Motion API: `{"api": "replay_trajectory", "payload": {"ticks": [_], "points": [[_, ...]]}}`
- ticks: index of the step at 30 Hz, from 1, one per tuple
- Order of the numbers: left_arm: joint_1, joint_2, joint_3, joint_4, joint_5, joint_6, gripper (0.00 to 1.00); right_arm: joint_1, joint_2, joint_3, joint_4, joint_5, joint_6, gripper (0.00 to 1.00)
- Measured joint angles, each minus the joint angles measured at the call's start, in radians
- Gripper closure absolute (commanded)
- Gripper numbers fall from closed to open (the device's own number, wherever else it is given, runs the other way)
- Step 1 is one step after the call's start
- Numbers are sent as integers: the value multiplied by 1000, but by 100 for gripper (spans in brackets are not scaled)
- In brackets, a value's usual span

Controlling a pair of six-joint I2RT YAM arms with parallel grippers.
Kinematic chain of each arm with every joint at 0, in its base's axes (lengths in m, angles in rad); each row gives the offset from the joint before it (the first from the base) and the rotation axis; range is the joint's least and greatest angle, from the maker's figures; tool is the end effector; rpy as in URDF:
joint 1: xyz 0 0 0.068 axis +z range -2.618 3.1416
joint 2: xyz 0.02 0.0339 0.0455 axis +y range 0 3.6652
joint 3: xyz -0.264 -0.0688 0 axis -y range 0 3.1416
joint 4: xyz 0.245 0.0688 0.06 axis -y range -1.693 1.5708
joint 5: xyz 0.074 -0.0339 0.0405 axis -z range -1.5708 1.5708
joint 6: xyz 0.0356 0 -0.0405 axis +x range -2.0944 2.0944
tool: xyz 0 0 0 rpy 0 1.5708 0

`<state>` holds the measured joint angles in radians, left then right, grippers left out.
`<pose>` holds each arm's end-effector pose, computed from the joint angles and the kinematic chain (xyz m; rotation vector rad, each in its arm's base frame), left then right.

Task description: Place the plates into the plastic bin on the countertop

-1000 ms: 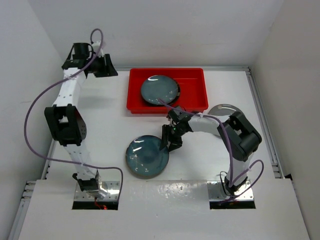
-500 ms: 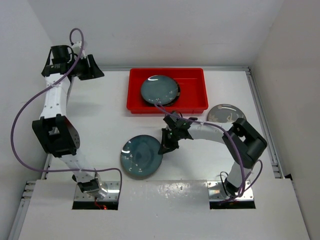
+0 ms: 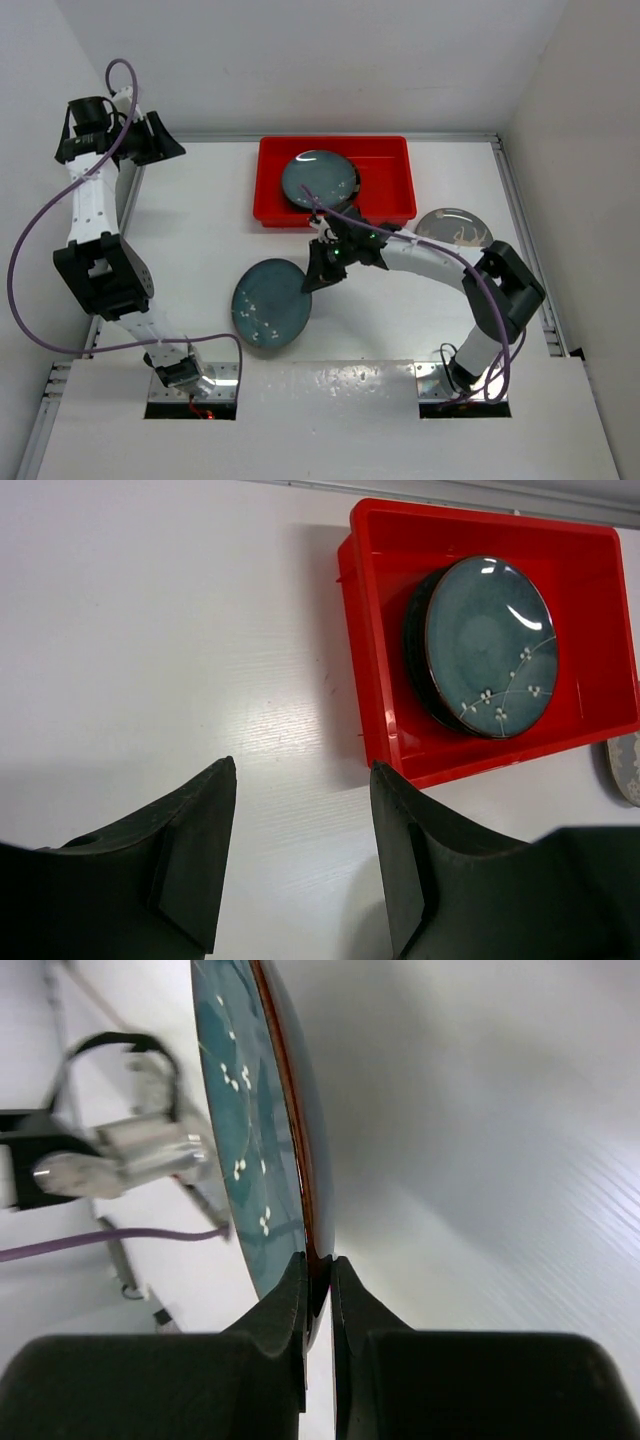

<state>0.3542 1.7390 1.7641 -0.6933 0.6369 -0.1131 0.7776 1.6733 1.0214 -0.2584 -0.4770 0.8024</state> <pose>0.3714 0.1148 0.3763 -0.1612 2.1386 -0.5697 0.2329 0.2523 0.1918 -0.1970 2.7799 1.1516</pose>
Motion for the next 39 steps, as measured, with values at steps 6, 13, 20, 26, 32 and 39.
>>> {"api": "replay_trajectory", "payload": {"ticks": [6, 13, 20, 26, 32, 39], "points": [[12, 0, -3, -2, 23, 0, 42, -24, 0, 110, 45, -94, 26, 100], [26, 0, -14, -2, 39, 0, 42, -179, 28, 209, 181, -179, 141, 100], [40, 0, -23, -6, 40, 5, 42, -397, 137, 395, 199, -65, 145, 100], [44, 0, -35, -14, 38, 10, 42, -528, 294, 513, 203, 16, 163, 100], [27, 5, -35, -16, 22, 27, 42, -555, 408, 534, 161, 56, 168, 100], [6, 27, -35, -19, 17, 35, 42, -552, 439, 526, 146, 35, 175, 98]]}}
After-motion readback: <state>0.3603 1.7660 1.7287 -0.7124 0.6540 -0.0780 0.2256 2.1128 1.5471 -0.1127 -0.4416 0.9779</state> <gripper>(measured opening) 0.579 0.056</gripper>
